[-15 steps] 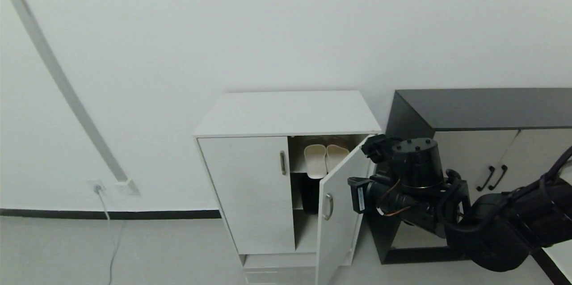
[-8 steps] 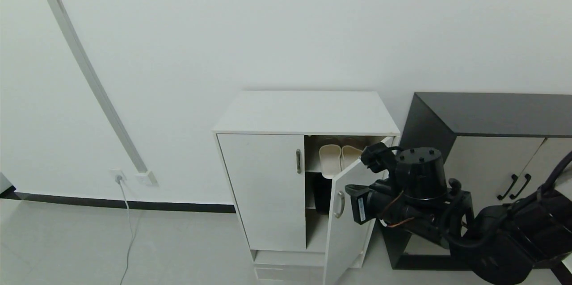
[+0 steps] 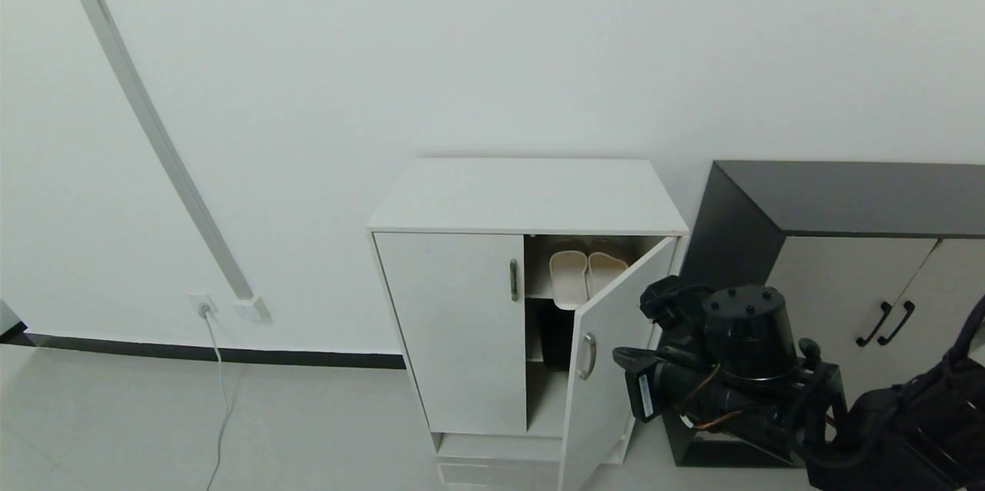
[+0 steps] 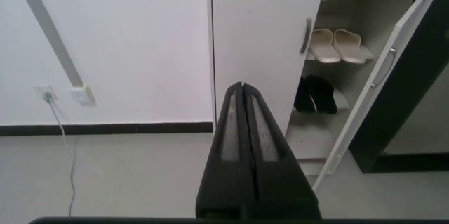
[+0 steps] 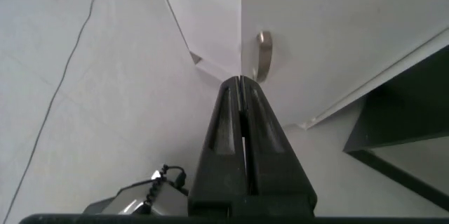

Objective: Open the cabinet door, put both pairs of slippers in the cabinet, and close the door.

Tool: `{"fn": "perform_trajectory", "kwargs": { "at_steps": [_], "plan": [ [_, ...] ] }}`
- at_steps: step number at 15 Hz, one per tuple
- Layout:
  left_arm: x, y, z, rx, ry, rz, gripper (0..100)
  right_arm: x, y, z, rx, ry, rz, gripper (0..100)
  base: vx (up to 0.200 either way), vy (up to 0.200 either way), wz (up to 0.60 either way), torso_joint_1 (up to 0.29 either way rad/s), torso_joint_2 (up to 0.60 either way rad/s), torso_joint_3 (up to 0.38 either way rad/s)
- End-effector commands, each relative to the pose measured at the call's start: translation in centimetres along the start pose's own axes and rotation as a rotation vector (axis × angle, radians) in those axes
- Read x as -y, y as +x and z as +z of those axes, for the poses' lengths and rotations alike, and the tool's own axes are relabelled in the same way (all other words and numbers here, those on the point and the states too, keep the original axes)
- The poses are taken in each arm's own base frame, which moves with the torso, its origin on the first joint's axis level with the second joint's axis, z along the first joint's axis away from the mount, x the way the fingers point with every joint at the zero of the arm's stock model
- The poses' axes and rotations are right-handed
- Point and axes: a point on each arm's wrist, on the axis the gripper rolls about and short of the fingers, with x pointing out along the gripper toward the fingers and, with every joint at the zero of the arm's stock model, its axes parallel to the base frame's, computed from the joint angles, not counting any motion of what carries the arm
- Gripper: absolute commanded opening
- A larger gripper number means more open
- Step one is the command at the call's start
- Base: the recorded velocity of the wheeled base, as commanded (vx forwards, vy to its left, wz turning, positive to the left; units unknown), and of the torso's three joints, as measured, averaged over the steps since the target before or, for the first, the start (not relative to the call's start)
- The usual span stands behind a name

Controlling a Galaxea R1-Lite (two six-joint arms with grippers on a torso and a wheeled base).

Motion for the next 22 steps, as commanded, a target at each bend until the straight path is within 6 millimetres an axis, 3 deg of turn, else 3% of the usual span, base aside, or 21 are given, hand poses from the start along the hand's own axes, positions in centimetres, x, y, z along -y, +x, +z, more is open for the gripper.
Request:
{"fn": "perform_trajectory", "kwargs": {
  "at_steps": [1, 4, 7, 18, 22],
  "plan": [
    [0.0, 0.0, 0.0, -0.001, 0.0, 0.0, 0, 0.0, -0.7, -0.8, -0.013, -0.016, 0.006, 0, 0.2, 0.0, 0.0, -0.002, -0.01, -0.002],
    [0.0, 0.0, 0.0, -0.001, 0.0, 0.002, 0, 0.0, -1.3, -1.9, -0.054, -0.028, 0.039, 0, 0.2, 0.0, 0.0, 0.014, 0.0, 0.002],
    [0.0, 0.0, 0.0, -0.001, 0.0, 0.002, 0, 0.0, -0.4, -2.2, -0.065, -0.026, 0.046, 0, 0.0, 0.0, 0.0, 0.0, 0.0, 0.0],
    [0.0, 0.0, 0.0, -0.001, 0.0, 0.0, 0, 0.5, 5.5, -2.6, -0.013, -0.004, 0.016, 0, 0.0, 0.0, 0.0, 0.0, 0.0, 0.0],
    [0.0, 0.0, 0.0, -0.001, 0.001, 0.0, 0, 1.8, 8.9, -2.8, 0.001, 0.013, -0.019, 0, 0.0, 0.0, 0.0, 0.0, 0.0, 0.0]
  ]
}}
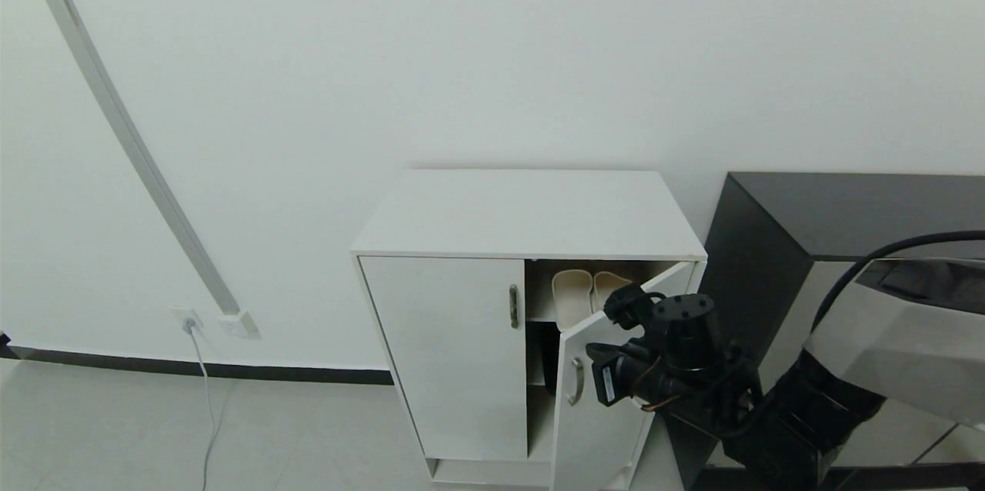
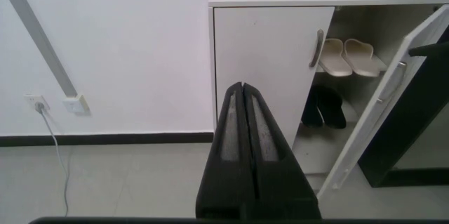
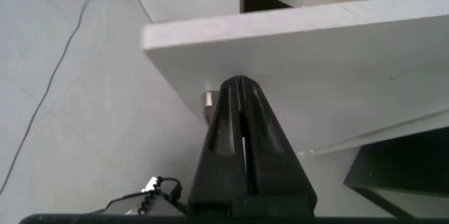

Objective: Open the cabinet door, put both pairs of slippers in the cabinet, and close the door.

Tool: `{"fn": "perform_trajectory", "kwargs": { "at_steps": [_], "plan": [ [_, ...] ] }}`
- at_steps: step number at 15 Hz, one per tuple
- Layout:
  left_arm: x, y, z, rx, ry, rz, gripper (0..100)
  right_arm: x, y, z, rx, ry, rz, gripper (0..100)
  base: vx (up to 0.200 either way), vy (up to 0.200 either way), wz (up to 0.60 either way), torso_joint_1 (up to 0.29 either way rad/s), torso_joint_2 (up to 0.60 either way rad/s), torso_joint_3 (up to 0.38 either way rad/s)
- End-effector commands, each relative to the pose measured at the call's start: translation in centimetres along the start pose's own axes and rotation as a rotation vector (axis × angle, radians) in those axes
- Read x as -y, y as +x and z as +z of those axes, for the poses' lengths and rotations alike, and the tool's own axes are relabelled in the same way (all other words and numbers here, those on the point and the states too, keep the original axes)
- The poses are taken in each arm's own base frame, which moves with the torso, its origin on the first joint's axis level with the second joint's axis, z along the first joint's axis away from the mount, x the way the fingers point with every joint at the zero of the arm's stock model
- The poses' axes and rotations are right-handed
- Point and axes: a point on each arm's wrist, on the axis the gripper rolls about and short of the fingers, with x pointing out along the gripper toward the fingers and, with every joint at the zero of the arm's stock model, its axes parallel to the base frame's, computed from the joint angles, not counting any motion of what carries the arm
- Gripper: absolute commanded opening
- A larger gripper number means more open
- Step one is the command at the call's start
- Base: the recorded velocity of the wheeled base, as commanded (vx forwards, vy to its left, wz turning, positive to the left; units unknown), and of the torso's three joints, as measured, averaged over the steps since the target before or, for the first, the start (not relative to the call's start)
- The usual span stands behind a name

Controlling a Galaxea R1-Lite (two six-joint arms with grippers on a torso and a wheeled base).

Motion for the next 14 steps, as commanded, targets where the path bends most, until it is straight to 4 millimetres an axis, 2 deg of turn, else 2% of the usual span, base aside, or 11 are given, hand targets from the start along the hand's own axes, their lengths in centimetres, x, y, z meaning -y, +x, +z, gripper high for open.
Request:
{"fn": "perform_trajectory", "kwargs": {
  "at_steps": [1, 3, 14],
  "plan": [
    [0.0, 0.0, 0.0, -0.001, 0.0, 0.0, 0, 1.1, 2.5, -1.0, -0.013, 0.011, -0.03, 0, 0.0, 0.0, 0.0, 0.0, 0.0, 0.0],
    [0.0, 0.0, 0.0, -0.001, 0.001, 0.0, 0, 1.6, 3.8, -1.1, -0.001, 0.016, -0.04, 0, 0.0, 0.0, 0.0, 0.0, 0.0, 0.0],
    [0.0, 0.0, 0.0, -0.001, 0.001, 0.0, 0, 2.0, 6.5, 0.6, 0.085, 0.022, -0.047, 0, 0.0, 0.0, 0.0, 0.0, 0.0, 0.0]
  ]
}}
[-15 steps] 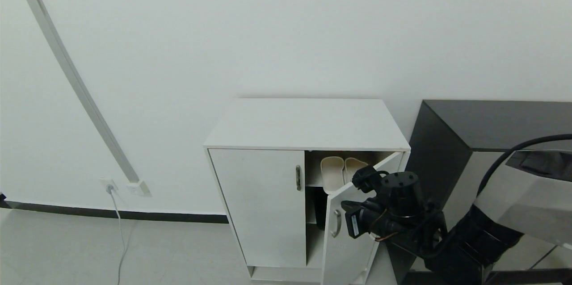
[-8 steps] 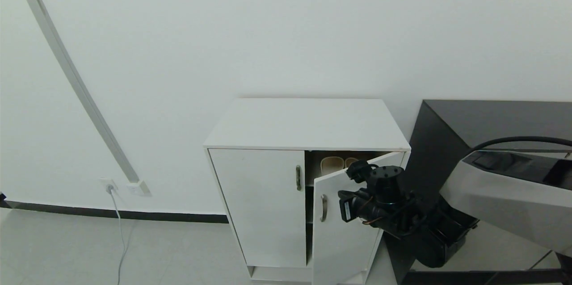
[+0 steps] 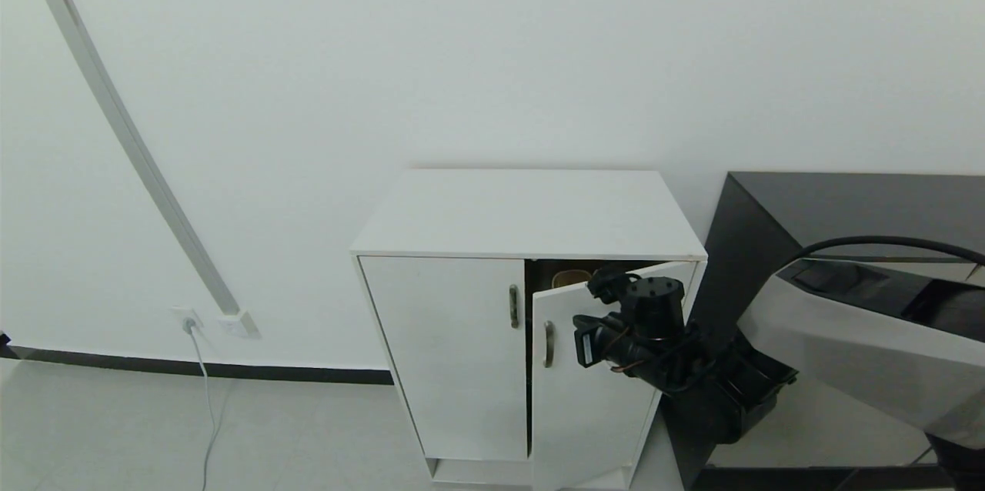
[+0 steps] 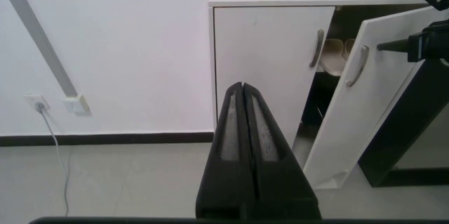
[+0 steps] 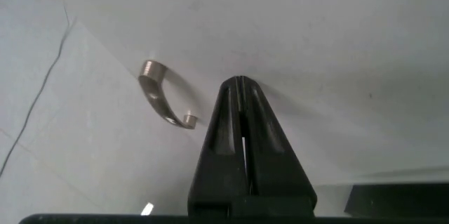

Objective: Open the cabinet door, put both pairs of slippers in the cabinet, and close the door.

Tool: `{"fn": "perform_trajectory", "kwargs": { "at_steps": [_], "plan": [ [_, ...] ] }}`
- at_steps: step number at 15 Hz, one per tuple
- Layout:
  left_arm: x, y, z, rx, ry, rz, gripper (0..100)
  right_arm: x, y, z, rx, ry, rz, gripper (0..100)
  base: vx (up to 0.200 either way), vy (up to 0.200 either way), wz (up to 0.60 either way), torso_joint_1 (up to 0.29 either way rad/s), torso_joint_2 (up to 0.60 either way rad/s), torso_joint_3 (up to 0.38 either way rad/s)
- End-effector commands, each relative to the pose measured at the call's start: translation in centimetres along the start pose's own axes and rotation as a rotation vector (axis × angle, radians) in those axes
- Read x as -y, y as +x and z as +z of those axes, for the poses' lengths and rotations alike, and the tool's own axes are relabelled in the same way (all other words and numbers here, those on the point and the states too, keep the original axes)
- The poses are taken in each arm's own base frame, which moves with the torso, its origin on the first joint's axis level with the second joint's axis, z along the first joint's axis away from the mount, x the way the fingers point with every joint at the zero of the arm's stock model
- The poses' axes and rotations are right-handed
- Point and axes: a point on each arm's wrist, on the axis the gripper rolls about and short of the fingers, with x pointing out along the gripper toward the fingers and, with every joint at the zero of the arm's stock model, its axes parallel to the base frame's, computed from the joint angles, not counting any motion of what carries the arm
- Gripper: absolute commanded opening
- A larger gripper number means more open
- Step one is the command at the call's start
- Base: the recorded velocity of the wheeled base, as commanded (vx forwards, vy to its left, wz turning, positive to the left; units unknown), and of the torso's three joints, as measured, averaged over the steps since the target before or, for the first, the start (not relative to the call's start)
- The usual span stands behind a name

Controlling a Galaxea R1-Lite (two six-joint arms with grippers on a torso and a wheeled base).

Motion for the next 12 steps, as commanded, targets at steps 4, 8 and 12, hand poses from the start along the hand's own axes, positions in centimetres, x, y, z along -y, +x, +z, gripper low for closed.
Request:
{"fn": "perform_trajectory", "kwargs": {
  "at_steps": [4, 8, 12],
  "plan": [
    [0.0, 0.0, 0.0, 0.0, 0.0, 0.0, 0, 0.5, 1.4, 0.4, 0.018, 0.005, -0.011, 0, 0.0, 0.0, 0.0, 0.0, 0.0, 0.0],
    [0.0, 0.0, 0.0, 0.0, 0.0, 0.0, 0, 0.7, 2.4, 1.1, 0.027, 0.007, -0.016, 0, 0.0, 0.0, 0.0, 0.0, 0.0, 0.0],
    [0.0, 0.0, 0.0, 0.0, 0.0, 0.0, 0, 0.8, 3.3, 1.5, 0.043, 0.008, -0.02, 0, 0.0, 0.0, 0.0, 0.0, 0.0, 0.0]
  ]
}}
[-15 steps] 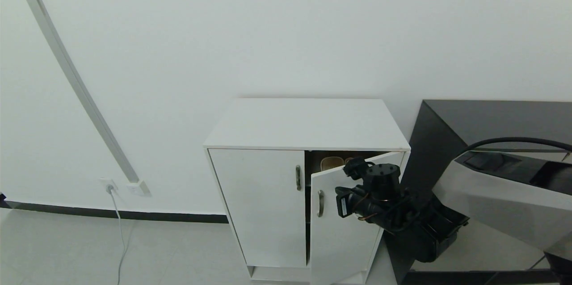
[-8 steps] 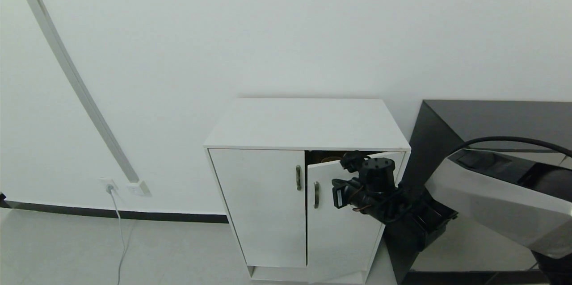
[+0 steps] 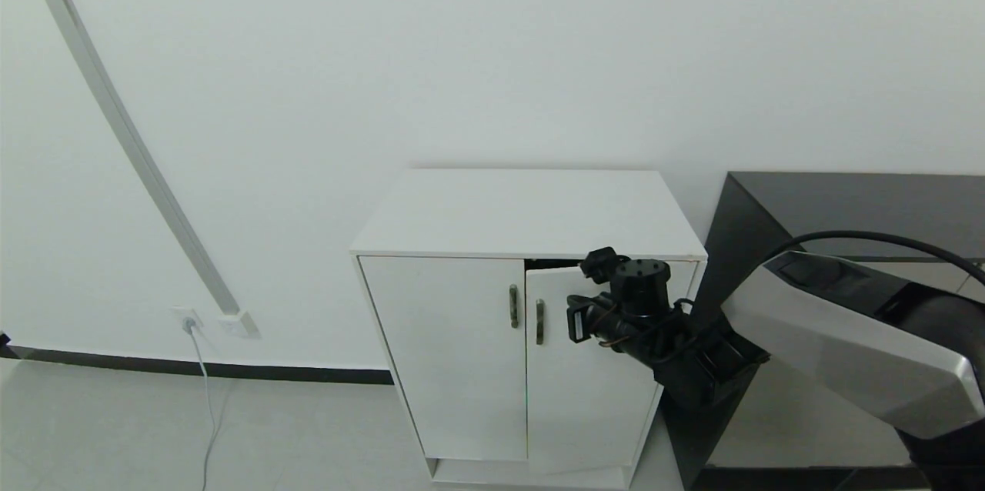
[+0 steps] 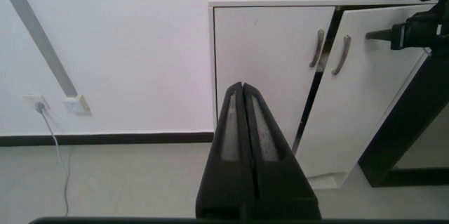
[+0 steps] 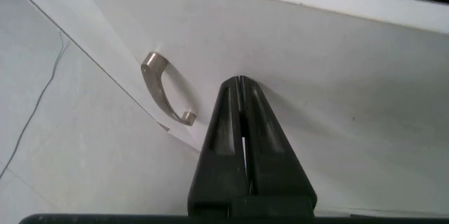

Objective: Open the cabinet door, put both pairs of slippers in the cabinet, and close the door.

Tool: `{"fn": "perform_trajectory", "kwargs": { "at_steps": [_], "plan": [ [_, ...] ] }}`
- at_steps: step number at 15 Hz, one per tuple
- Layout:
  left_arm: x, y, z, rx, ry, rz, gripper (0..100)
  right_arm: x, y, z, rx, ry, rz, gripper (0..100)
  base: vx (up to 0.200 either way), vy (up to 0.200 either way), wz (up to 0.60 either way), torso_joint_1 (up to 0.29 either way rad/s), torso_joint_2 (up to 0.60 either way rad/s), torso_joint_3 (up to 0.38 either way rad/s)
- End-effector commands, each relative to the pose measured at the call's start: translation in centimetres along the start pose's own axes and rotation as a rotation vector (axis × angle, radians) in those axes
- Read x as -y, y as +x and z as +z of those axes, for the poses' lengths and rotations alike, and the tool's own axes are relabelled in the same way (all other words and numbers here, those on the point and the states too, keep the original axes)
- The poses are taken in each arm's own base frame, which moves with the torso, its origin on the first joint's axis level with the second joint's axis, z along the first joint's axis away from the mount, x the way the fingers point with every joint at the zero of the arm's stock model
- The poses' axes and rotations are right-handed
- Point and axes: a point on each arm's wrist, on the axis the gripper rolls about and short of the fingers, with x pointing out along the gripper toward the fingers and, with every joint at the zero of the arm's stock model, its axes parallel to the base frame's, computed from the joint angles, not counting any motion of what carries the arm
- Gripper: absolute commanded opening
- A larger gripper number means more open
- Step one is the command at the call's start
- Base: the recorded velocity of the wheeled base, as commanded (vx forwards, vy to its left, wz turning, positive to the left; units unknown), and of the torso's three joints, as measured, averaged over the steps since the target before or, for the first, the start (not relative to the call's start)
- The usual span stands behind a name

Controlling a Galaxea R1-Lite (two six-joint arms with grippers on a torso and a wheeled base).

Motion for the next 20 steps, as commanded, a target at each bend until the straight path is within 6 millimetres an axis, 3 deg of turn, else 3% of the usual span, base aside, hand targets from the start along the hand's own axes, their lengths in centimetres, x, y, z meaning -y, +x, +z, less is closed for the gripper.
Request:
{"fn": "perform_trajectory", "kwargs": {
  "at_steps": [1, 14, 17, 20],
  "plan": [
    [0.0, 0.0, 0.0, -0.001, 0.0, 0.0, 0, 0.0, 0.4, 0.0, 0.001, 0.0, -0.001, 0, 0.0, 0.0, 0.0, 0.0, 0.0, 0.0],
    [0.0, 0.0, 0.0, -0.001, 0.0, 0.0, 0, 1.2, 1.6, 1.4, 0.019, 0.007, -0.025, 0, 0.0, 0.0, 0.0, 0.0, 0.0, 0.0],
    [0.0, 0.0, 0.0, -0.001, 0.0, 0.0, 0, 0.7, 0.3, 1.9, 0.029, 0.005, -0.015, 0, 0.0, 0.0, 0.0, 0.0, 0.0, 0.0],
    [0.0, 0.0, 0.0, -0.001, 0.0, 0.0, 0, 0.0, -2.8, 2.7, 0.065, 0.001, 0.004, 0, 0.0, 0.0, 0.0, 0.0, 0.0, 0.0]
  ]
}}
